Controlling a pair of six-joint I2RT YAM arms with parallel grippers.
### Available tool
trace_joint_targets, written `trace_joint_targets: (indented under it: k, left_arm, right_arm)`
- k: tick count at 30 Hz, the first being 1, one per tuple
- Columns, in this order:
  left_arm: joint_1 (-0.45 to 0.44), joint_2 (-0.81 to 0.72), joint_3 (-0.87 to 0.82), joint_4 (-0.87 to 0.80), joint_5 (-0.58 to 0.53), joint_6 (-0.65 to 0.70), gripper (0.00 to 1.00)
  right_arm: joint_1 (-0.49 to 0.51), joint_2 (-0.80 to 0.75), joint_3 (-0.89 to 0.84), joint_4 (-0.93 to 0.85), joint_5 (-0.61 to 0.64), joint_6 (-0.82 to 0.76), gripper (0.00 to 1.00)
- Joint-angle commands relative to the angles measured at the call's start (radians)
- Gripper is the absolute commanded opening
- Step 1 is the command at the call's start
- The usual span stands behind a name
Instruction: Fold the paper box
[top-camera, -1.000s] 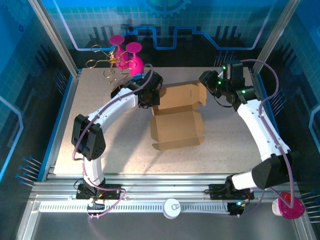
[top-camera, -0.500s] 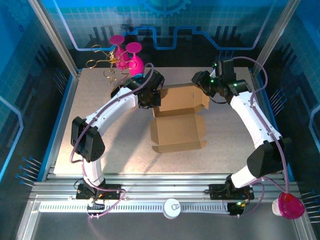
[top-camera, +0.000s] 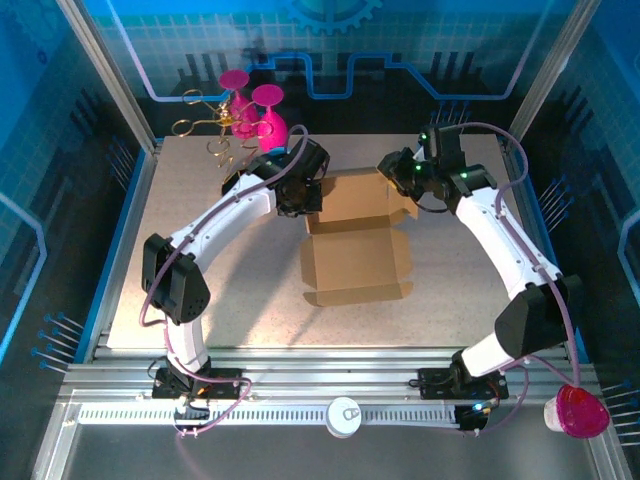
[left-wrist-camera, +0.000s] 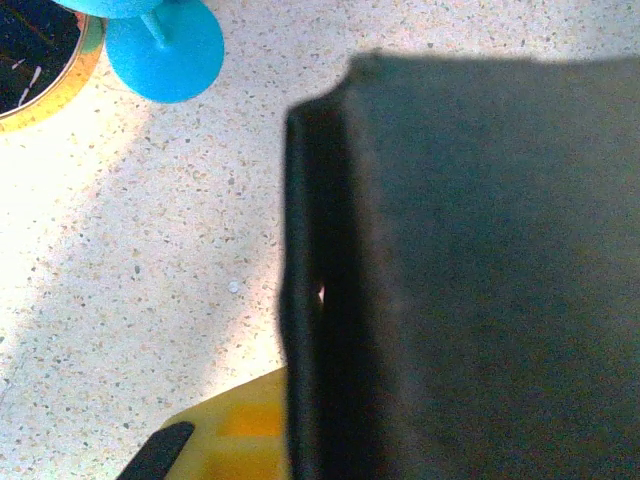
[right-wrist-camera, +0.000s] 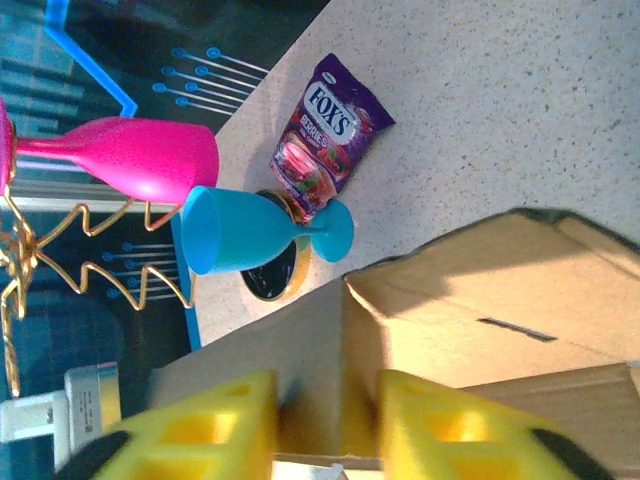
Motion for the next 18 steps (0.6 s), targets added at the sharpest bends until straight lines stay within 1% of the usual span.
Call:
trace_joint_targets:
  k: [1,3,5,8,9,11,13,14,16,17,18]
  left_arm:
    - [-0.007,-0.022,0.039,-0.011,0.02,0.015,0.0]
    - [-0.009,-0.022,0.039,-0.009,0.022,0.015,0.0]
    - [-0.008,-0.022,0.04,-0.008,0.023,0.015,0.0]
    - [-0.008,-0.022,0.046,-0.008,0.026,0.015,0.0]
    - [-0.009,-0.022,0.051,-0.011,0.027,0.014,0.0]
    - [-0.007,-0.016,0.066,-0.023,0.026,0.017,0.0]
    - [-0.006,-0.008,0.092,-0.042,0.026,0.019,0.0]
    - [-0.003,-0.002,0.103,-0.052,0.027,0.018,0.0]
    - [0.001,0.006,0.126,-0.072,0.03,0.018,0.0]
    - [0.003,0.008,0.136,-0.08,0.034,0.017,0.0]
    - [0.005,0.012,0.147,-0.087,0.036,0.017,0.0]
  right_arm:
    - [0.014,-0.033,-0.019,0.038,-0.006,0.05,0.19]
    - [0.013,-0.041,-0.029,0.061,-0.002,0.077,0.09]
    - [0.013,-0.046,-0.035,0.079,0.003,0.101,0.01]
    - [0.01,-0.052,-0.037,0.096,0.007,0.124,0.0]
    - [0.007,-0.055,-0.038,0.1,0.004,0.126,0.02]
    - [-0.003,-0.071,-0.038,0.099,0.011,0.108,0.28]
    - [-0.011,-0.114,-0.055,0.088,0.049,0.071,0.42]
    - [-0.015,-0.148,-0.071,0.078,0.078,0.043,0.45]
    - [-0.024,-0.217,-0.12,0.051,0.126,-0.006,0.47]
    - [-0.029,-0.257,-0.16,0.04,0.144,-0.019,0.44]
    - [-0.032,-0.292,-0.202,0.042,0.152,-0.027,0.4]
